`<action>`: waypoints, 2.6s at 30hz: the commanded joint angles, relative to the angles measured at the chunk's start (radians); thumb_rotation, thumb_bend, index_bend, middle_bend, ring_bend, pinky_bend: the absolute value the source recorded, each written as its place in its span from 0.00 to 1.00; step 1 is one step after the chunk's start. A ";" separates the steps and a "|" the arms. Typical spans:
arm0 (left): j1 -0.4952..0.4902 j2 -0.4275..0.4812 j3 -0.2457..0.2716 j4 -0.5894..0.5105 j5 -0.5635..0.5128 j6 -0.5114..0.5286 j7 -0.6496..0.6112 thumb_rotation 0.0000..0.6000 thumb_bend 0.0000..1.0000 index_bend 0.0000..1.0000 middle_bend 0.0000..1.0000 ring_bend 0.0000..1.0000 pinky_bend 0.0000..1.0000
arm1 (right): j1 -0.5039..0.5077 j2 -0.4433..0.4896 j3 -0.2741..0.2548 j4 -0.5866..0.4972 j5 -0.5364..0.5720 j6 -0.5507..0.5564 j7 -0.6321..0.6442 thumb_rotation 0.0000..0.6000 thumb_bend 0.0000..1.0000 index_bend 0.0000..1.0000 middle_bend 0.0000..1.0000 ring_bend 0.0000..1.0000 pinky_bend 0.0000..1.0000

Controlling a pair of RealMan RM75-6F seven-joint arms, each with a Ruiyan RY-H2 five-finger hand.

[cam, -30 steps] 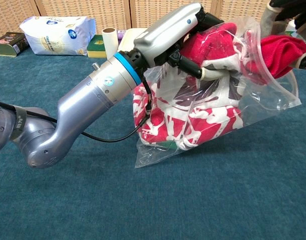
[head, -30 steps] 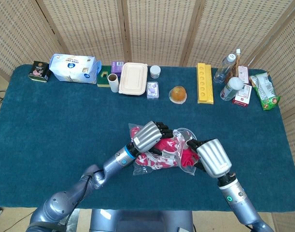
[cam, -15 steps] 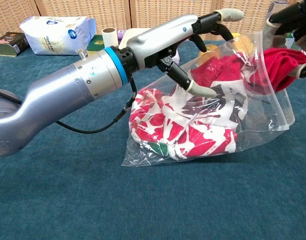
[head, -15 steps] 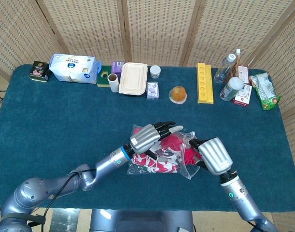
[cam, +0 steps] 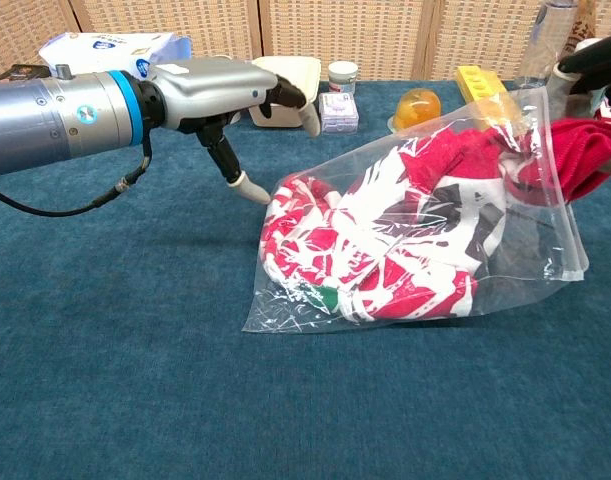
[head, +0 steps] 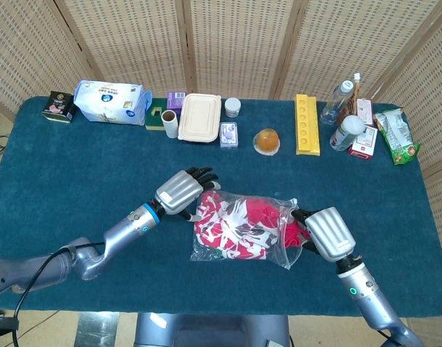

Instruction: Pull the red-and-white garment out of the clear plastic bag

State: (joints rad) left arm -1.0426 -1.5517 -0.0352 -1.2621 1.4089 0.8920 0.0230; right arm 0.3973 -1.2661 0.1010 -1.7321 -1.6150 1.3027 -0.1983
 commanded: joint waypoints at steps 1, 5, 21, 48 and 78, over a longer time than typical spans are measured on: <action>-0.008 -0.023 0.004 0.068 -0.054 -0.092 0.034 1.00 0.11 0.25 0.19 0.10 0.20 | 0.000 0.000 -0.003 0.006 0.004 -0.002 0.005 1.00 0.51 0.71 0.64 0.84 0.88; -0.012 -0.057 -0.004 0.132 -0.069 -0.129 0.047 1.00 0.14 0.26 0.19 0.08 0.19 | 0.000 0.000 -0.005 0.014 0.010 -0.005 0.013 1.00 0.52 0.71 0.64 0.84 0.88; -0.027 -0.189 -0.047 0.320 -0.067 -0.171 0.007 1.00 0.26 0.29 0.19 0.08 0.19 | 0.001 0.005 -0.005 0.027 0.025 -0.006 0.033 1.00 0.51 0.71 0.64 0.84 0.88; -0.054 -0.352 -0.047 0.534 0.038 -0.133 -0.123 1.00 0.52 0.57 0.19 0.08 0.21 | -0.007 0.021 -0.010 0.019 0.038 -0.001 0.051 1.00 0.51 0.71 0.64 0.84 0.88; 0.131 -0.117 -0.010 0.273 0.050 0.044 -0.144 1.00 0.57 0.69 0.26 0.12 0.26 | -0.038 0.055 -0.023 -0.011 -0.002 0.056 0.068 1.00 0.51 0.72 0.65 0.84 0.89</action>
State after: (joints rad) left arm -0.9504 -1.7214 -0.0570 -0.9325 1.4634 0.9033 -0.1321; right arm 0.3604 -1.2122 0.0781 -1.7429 -1.6158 1.3576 -0.1306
